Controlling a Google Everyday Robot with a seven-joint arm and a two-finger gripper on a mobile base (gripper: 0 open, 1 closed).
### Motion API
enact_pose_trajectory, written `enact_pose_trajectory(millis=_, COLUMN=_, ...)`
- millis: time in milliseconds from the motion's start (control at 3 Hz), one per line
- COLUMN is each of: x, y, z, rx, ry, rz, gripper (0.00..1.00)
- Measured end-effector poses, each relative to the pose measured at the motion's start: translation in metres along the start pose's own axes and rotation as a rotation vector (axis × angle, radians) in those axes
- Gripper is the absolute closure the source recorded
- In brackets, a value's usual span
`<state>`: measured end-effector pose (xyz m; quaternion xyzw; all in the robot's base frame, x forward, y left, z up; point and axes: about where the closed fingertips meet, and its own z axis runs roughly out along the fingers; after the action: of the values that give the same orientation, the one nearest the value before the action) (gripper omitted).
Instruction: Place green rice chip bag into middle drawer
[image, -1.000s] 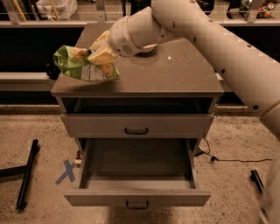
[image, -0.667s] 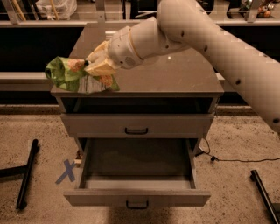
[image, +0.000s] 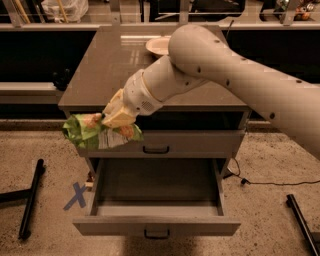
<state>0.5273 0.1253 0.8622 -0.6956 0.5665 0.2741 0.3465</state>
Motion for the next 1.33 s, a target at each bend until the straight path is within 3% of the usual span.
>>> enact_pose_trajectory(millis=333, x=0.004, y=0.003, z=0.003, rx=-0.008, ry=0.008, rz=0.019, gripper=1.00)
enact_pose_trajectory(millis=667, x=0.020, y=0.009, z=0.023, rx=-0.035, ry=0.031, rz=0.075, gripper=1.00)
enact_pose_trajectory(millis=1333, x=0.106, y=0.043, z=0.085, rx=-0.097, ry=0.042, rz=0.320, gripper=1.00)
